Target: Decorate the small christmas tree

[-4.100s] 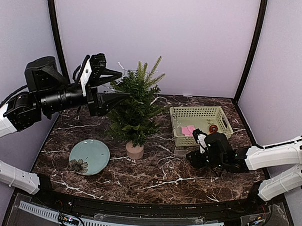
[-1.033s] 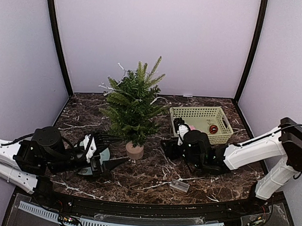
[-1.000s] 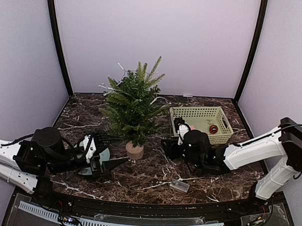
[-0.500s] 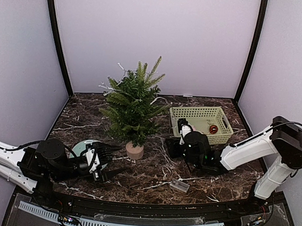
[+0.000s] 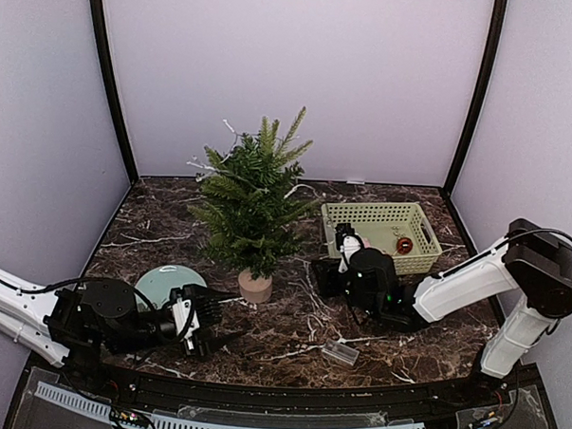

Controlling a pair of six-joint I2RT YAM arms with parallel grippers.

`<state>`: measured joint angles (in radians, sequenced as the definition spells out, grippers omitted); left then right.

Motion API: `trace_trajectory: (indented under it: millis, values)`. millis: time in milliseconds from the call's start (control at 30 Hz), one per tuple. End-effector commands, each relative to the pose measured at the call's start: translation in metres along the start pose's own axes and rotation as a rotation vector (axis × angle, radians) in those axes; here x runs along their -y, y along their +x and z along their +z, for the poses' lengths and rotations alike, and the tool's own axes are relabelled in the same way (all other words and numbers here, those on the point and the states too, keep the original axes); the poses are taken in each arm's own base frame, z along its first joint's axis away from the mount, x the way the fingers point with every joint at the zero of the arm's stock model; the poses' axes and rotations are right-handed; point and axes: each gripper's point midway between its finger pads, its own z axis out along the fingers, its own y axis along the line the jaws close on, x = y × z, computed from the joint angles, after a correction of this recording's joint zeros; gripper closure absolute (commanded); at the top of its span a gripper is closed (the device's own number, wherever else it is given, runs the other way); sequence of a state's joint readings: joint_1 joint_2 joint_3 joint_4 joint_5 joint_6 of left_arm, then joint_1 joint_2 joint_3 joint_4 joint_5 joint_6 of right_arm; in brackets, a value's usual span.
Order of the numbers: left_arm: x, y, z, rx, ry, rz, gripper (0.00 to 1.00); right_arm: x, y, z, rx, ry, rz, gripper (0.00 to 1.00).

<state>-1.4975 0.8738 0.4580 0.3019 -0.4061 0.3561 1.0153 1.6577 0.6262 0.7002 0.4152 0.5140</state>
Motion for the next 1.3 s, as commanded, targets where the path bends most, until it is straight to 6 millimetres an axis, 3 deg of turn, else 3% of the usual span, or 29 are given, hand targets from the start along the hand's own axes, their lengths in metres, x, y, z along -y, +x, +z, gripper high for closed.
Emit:
trace_trajectory:
  millis: [0,167,300,333,567,800,867,900,933,1000,1033,1067,1100,1133,1167,1267]
  values:
    - [-0.007,-0.012,-0.002,0.051,-0.037,-0.016,0.37,-0.008,-0.013,0.008,0.045,-0.05,0.045,0.7]
    - [-0.009,-0.011,-0.004,0.056,-0.051,-0.03,0.37,-0.012,-0.01,0.015,0.041,-0.073,0.067,0.73]
    - [-0.004,-0.002,-0.001,0.038,-0.035,-0.029,0.37,-0.02,-0.015,0.013,0.05,-0.112,0.071,0.98]
    - [-0.001,0.0,0.001,0.031,-0.028,-0.023,0.37,-0.022,-0.019,0.011,0.056,-0.124,0.069,1.0]
    - [0.022,0.006,0.015,0.013,0.054,0.064,0.37,-0.043,-0.054,-0.023,0.109,-0.208,0.038,1.0]
    - [0.058,0.015,0.043,-0.034,0.186,0.16,0.37,-0.065,-0.084,-0.057,0.144,-0.298,-0.002,1.0]
    - [0.06,0.014,0.048,-0.009,0.173,0.128,0.37,-0.072,-0.091,-0.067,0.157,-0.331,-0.013,1.0]
    - [0.055,0.002,0.051,0.045,0.143,0.064,0.38,-0.076,-0.094,-0.073,0.165,-0.348,-0.02,1.0]
    - [0.058,0.01,0.055,0.035,0.134,0.041,0.38,-0.079,-0.098,-0.077,0.172,-0.362,-0.025,1.0]
    - [0.057,0.001,0.063,0.088,0.106,-0.063,0.38,-0.085,-0.107,-0.088,0.19,-0.386,-0.036,1.0]
    - [0.066,0.011,0.07,0.065,0.112,-0.063,0.38,-0.088,-0.111,-0.092,0.197,-0.397,-0.041,1.0]
    - [0.061,0.003,0.073,0.097,0.068,-0.085,0.39,-0.09,-0.115,-0.097,0.207,-0.405,-0.044,1.0]
    - [0.068,0.011,0.078,0.081,0.062,-0.075,0.39,-0.092,-0.118,-0.101,0.214,-0.415,-0.048,1.0]
    - [0.06,0.004,0.081,0.111,0.007,-0.094,0.4,-0.093,-0.12,-0.104,0.217,-0.425,-0.052,1.0]
    - [0.059,0.013,0.086,0.088,-0.03,-0.093,0.41,-0.095,-0.122,-0.108,0.223,-0.436,-0.057,1.0]
    - [0.048,0.007,0.093,0.142,-0.126,-0.128,0.43,-0.099,-0.128,-0.116,0.232,-0.457,-0.07,1.0]
